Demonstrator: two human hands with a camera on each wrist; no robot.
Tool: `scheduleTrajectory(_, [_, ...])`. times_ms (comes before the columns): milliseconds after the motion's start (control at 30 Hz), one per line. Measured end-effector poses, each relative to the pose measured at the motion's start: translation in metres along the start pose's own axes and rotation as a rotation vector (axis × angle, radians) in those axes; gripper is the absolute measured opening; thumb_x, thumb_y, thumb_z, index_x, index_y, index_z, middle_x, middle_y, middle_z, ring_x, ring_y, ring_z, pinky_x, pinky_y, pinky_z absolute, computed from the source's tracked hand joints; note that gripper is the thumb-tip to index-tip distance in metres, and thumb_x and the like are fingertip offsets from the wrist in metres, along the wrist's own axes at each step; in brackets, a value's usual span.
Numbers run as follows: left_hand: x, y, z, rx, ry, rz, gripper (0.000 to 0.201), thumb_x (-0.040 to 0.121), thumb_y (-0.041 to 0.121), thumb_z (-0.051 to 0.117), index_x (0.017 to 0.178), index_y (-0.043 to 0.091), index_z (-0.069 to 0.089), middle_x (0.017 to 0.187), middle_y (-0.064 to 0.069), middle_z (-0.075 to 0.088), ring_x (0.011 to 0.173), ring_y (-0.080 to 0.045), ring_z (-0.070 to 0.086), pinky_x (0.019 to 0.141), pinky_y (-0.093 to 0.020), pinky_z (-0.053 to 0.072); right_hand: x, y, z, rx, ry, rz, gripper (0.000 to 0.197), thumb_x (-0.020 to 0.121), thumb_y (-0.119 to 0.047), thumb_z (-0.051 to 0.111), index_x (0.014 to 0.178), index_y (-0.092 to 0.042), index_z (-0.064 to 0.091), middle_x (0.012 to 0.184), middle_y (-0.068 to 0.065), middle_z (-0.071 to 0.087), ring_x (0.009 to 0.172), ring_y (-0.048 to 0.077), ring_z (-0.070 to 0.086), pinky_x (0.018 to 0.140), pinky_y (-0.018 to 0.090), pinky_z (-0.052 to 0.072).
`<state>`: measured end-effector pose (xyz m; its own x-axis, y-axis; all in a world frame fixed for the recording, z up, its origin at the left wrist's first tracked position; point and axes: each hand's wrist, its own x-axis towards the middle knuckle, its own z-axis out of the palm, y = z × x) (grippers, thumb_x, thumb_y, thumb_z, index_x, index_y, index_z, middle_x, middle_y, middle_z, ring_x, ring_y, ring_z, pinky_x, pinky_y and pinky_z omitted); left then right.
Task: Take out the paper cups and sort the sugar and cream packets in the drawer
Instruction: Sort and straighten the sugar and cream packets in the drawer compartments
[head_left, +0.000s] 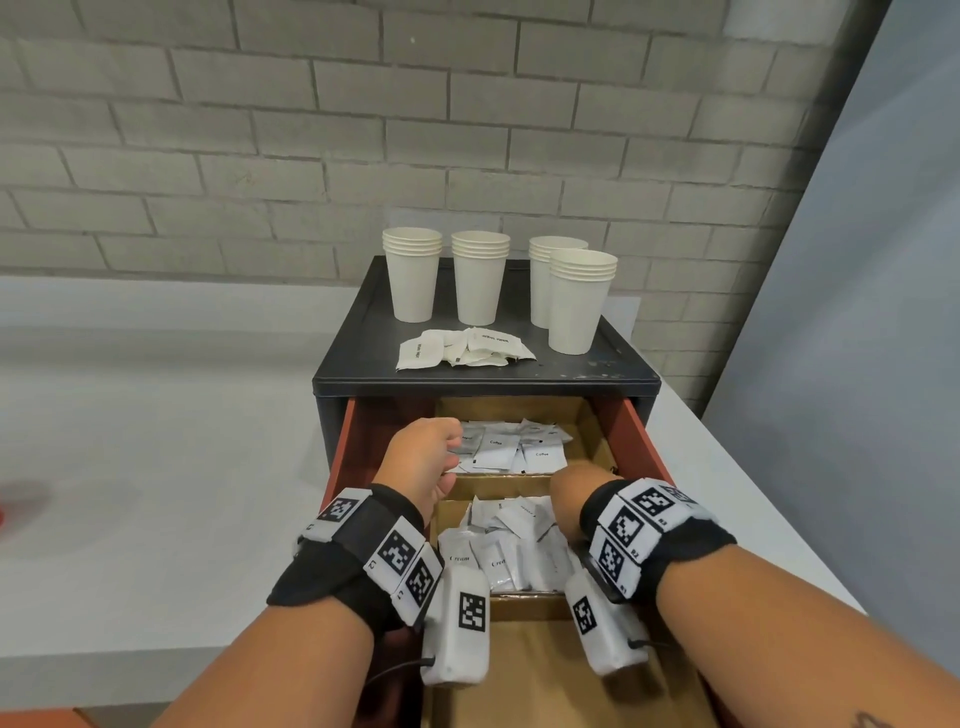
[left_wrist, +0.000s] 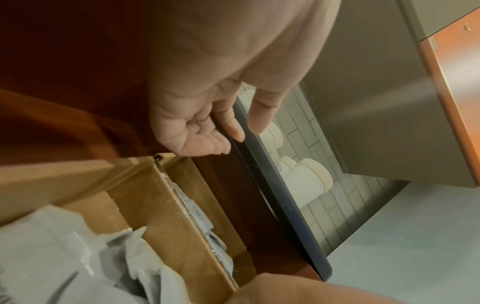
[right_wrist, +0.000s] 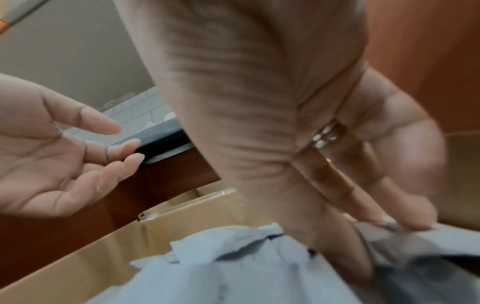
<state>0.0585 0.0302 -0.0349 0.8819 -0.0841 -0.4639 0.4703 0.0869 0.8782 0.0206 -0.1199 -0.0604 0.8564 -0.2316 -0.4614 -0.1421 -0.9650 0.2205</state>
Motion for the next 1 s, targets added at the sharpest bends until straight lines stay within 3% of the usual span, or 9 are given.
scheduleTrajectory(200, [-0.002, 0.0, 0.0, -0.004, -0.008, -0.008, 0.027, 0.093, 0.018, 0.052, 0.12, 0.012, 0.056, 0.107, -0.005, 0.055, 0.068, -0.009, 0.044, 0.059, -0.021, 0.041, -0.01, 0.003, -0.01, 0.102, 0.129, -0.01, 0.028, 0.092, -0.008, 0.049, 0.117, -0.001, 0.059, 0.118, 0.014, 0.062, 0.107, 0.027, 0.06, 0.088, 0.029, 0.049])
scheduleTrajectory(300, [-0.002, 0.001, 0.0, -0.006, -0.015, -0.016, 0.027, 0.093, 0.017, 0.053, 0.119, 0.011, 0.056, 0.105, -0.005, 0.054, 0.067, -0.009, 0.044, 0.066, -0.024, 0.043, -0.014, 0.014, -0.025, 0.203, 0.191, 0.016, 0.021, 0.089, -0.004, 0.048, 0.104, -0.001, 0.063, 0.09, 0.01, 0.061, 0.086, 0.023, 0.06, 0.072, 0.025, 0.047])
scheduleTrajectory(400, [-0.002, 0.003, -0.002, -0.003, -0.023, -0.027, 0.028, 0.093, 0.018, 0.053, 0.119, 0.01, 0.056, 0.105, -0.006, 0.053, 0.075, -0.012, 0.047, 0.075, -0.026, 0.042, -0.014, 0.029, -0.041, 0.475, 0.236, 0.035, 0.024, 0.087, -0.002, 0.052, 0.106, -0.002, 0.066, 0.091, 0.007, 0.063, 0.079, 0.017, 0.06, 0.071, 0.024, 0.048])
scheduleTrajectory(533, [-0.005, 0.006, -0.003, -0.001, -0.031, -0.033, 0.028, 0.093, 0.018, 0.054, 0.119, 0.009, 0.057, 0.104, -0.005, 0.054, 0.08, -0.013, 0.049, 0.07, -0.025, 0.043, -0.011, 0.034, -0.055, 1.086, 0.122, 0.155, 0.019, 0.091, 0.001, 0.052, 0.107, -0.002, 0.061, 0.097, 0.014, 0.063, 0.065, 0.011, 0.052, 0.06, 0.018, 0.045])
scheduleTrajectory(600, [-0.006, 0.007, -0.003, 0.001, -0.028, -0.032, 0.027, 0.093, 0.018, 0.054, 0.118, 0.009, 0.057, 0.104, -0.005, 0.054, 0.086, -0.014, 0.049, 0.073, -0.026, 0.042, -0.011, 0.031, -0.054, 1.209, 0.077, 0.219, 0.014, 0.093, 0.003, 0.048, 0.099, -0.004, 0.059, 0.084, 0.011, 0.06, 0.061, 0.01, 0.05, 0.06, 0.018, 0.045])
scheduleTrajectory(700, [-0.005, 0.007, -0.002, 0.01, -0.013, -0.031, 0.025, 0.093, 0.017, 0.054, 0.116, 0.009, 0.058, 0.103, -0.006, 0.055, 0.074, -0.012, 0.046, 0.07, -0.024, 0.043, -0.002, 0.034, -0.043, 1.212, 0.18, 0.179, 0.029, 0.092, 0.004, 0.045, 0.119, 0.002, 0.056, 0.086, 0.007, 0.053, 0.077, 0.015, 0.052, 0.081, 0.026, 0.05])
scheduleTrajectory(767, [-0.005, 0.008, -0.002, 0.006, 0.001, -0.029, 0.024, 0.093, 0.016, 0.053, 0.115, 0.009, 0.058, 0.1, -0.006, 0.055, 0.074, -0.012, 0.046, 0.074, -0.025, 0.043, -0.001, 0.033, -0.039, 0.964, 0.239, 0.125, 0.028, 0.091, -0.001, 0.046, 0.115, -0.007, 0.058, 0.088, 0.003, 0.047, 0.095, 0.017, 0.042, 0.099, 0.032, 0.043])
scheduleTrajectory(867, [-0.006, 0.011, -0.003, -0.031, -0.005, -0.017, 0.027, 0.095, 0.015, 0.051, 0.121, 0.008, 0.056, 0.107, -0.008, 0.057, 0.092, -0.017, 0.051, 0.083, -0.026, 0.044, -0.006, 0.022, -0.048, 0.8, 0.27, 0.112, 0.015, 0.089, -0.008, 0.049, 0.077, -0.018, 0.051, 0.076, -0.001, 0.045, 0.092, 0.018, 0.042, 0.082, 0.026, 0.037])
scheduleTrajectory(1000, [-0.008, 0.012, -0.009, -0.137, -0.039, 0.034, 0.031, 0.097, 0.02, 0.046, 0.125, 0.009, 0.053, 0.122, -0.008, 0.058, 0.093, -0.016, 0.057, 0.07, -0.023, 0.045, -0.018, 0.001, -0.071, 0.895, 0.49, -0.099, 0.016, 0.089, -0.008, 0.052, 0.088, -0.009, 0.067, 0.086, 0.0, 0.055, 0.084, 0.014, 0.051, 0.078, 0.027, 0.043])
